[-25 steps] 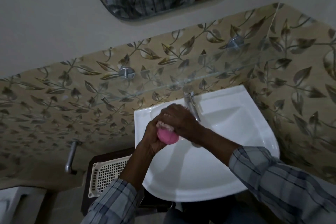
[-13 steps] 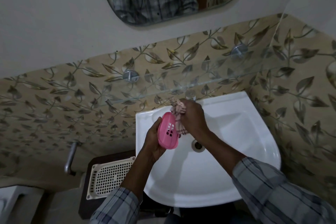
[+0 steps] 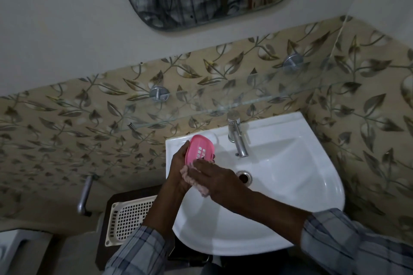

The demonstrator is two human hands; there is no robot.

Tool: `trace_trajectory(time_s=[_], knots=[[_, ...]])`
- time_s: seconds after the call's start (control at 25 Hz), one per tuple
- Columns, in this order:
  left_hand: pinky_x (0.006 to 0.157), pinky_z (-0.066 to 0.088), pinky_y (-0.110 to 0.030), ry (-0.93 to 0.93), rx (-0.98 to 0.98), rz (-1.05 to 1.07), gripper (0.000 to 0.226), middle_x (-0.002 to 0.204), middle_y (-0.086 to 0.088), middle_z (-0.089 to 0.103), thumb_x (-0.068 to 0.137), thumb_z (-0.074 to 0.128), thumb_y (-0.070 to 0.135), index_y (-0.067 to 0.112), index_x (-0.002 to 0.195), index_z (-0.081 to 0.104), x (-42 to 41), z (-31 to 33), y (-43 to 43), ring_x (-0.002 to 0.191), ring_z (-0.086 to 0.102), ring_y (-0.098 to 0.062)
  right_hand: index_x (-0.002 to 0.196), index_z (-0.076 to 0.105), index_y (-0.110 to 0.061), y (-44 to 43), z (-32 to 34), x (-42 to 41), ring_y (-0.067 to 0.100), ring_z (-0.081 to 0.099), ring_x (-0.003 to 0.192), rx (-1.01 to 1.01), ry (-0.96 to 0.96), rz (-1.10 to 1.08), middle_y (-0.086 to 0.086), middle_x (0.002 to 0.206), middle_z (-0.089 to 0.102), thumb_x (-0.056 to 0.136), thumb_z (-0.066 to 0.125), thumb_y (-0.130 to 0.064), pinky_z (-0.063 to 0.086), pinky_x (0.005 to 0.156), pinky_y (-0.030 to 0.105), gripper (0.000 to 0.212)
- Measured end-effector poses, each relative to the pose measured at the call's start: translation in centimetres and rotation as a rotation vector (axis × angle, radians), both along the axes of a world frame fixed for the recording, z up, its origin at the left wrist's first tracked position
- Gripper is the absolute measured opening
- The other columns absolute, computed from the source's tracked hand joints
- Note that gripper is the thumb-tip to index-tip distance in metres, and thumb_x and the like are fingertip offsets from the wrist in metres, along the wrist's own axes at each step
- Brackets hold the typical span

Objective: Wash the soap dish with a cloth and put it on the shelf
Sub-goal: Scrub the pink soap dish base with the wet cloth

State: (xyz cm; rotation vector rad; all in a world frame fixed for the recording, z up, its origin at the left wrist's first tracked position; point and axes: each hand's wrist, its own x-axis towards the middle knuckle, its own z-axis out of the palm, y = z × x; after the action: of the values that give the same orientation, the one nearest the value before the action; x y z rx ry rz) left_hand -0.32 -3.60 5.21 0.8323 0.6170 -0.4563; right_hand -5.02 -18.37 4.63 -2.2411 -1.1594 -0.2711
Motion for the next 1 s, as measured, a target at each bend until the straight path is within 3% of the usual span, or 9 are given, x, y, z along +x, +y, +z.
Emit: trace_trajectory(time_s=[0.08,0.2,0.32,0.52,0.64,0.76,0.84,0.92,1.0], knots=[[0.076,0.058,-0.043,0.003,-0.059,-0.036,0.064,0.107,-0.025,0.061,0.094,0.05,0.051,-0.002,0.129,0.053,-0.4,0.0,0.6,0.093,0.061,-0.036,0.122,0.068,-0.006,-3.7,-0.6,1.3,0.034,0.066,0.113,-0.11,-0.095,0.143,0.019,0.125,0.067,0.072,0.082,0.0,0.061,0.08,0.045,0.052],[0.079,0.057,-0.044,-0.07,-0.111,-0.083,0.059,0.11,-0.025,0.064,0.088,0.052,0.045,0.0,0.126,0.057,-0.8,-0.2,0.0,0.095,0.061,-0.037,0.121,0.068,-0.001,-5.8,0.9,6.3,0.042,0.061,0.118,-0.061,-0.088,-0.021,0.024,0.127,0.064,0.075,0.075,0.01,0.058,0.086,0.053,0.048],[0.088,0.048,-0.049,-0.104,-0.124,-0.072,0.051,0.111,-0.025,0.064,0.085,0.055,0.039,0.001,0.12,0.06,-0.5,0.4,-1.3,0.095,0.06,-0.039,0.126,0.065,-0.003,-3.4,2.6,8.9,0.044,0.053,0.127,-0.021,-0.157,-0.08,0.023,0.135,0.058,0.083,0.069,0.008,0.044,0.106,0.055,0.044],[0.088,0.047,-0.043,-0.094,-0.073,0.015,0.042,0.108,-0.019,0.064,0.101,0.042,0.035,0.004,0.123,0.058,-0.8,0.0,-2.6,0.094,0.06,-0.032,0.143,0.048,-0.01,-1.3,0.8,6.8,0.032,0.054,0.129,0.108,0.291,-0.396,0.016,0.144,0.052,0.092,0.052,0.004,0.046,0.107,0.043,0.053],[0.085,0.05,-0.041,-0.092,-0.056,0.118,0.042,0.107,-0.018,0.062,0.104,0.036,0.035,0.003,0.123,0.057,-1.2,-1.2,-3.7,0.094,0.06,-0.03,0.143,0.046,-0.015,-0.1,0.3,5.0,0.028,0.061,0.116,-0.062,0.364,-0.587,0.01,0.132,0.061,0.096,0.05,-0.01,0.05,0.099,0.038,0.048],[0.089,0.051,-0.045,-0.081,-0.014,0.181,0.051,0.113,-0.023,0.064,0.1,0.042,0.043,0.003,0.13,0.055,-0.6,-1.4,-3.1,0.097,0.061,-0.032,0.13,0.058,-0.015,0.8,0.7,2.8,0.028,0.068,0.102,-0.082,0.417,-0.627,0.01,0.114,0.071,0.092,0.056,-0.007,0.054,0.092,0.037,0.039],[0.095,0.048,-0.046,-0.108,-0.03,0.21,0.056,0.123,-0.024,0.058,0.1,0.041,0.046,0.005,0.138,0.049,-0.2,-1.6,-2.2,0.1,0.059,-0.033,0.109,0.068,-0.013,0.2,1.1,2.2,0.027,0.07,0.093,0.001,0.49,-0.614,0.009,0.1,0.076,0.084,0.063,-0.003,0.057,0.083,0.032,0.028],[0.086,0.054,-0.043,-0.162,-0.121,0.22,0.056,0.117,-0.023,0.062,0.1,0.04,0.046,0.006,0.138,0.05,0.0,-1.8,-1.3,0.099,0.061,-0.033,0.094,0.072,-0.009,-1.1,1.1,2.2,0.025,0.072,0.084,0.189,0.635,-0.762,0.009,0.089,0.076,0.083,0.065,-0.005,0.058,0.075,0.03,0.014],[0.084,0.055,-0.042,-0.206,-0.192,0.241,0.058,0.118,-0.024,0.062,0.099,0.039,0.047,0.006,0.138,0.05,0.0,-1.9,-0.8,0.101,0.062,-0.036,0.096,0.073,-0.002,-2.2,0.7,2.1,0.026,0.073,0.078,0.621,1.062,-0.897,0.016,0.088,0.077,0.083,0.072,-0.01,0.062,0.072,0.035,0.015]])
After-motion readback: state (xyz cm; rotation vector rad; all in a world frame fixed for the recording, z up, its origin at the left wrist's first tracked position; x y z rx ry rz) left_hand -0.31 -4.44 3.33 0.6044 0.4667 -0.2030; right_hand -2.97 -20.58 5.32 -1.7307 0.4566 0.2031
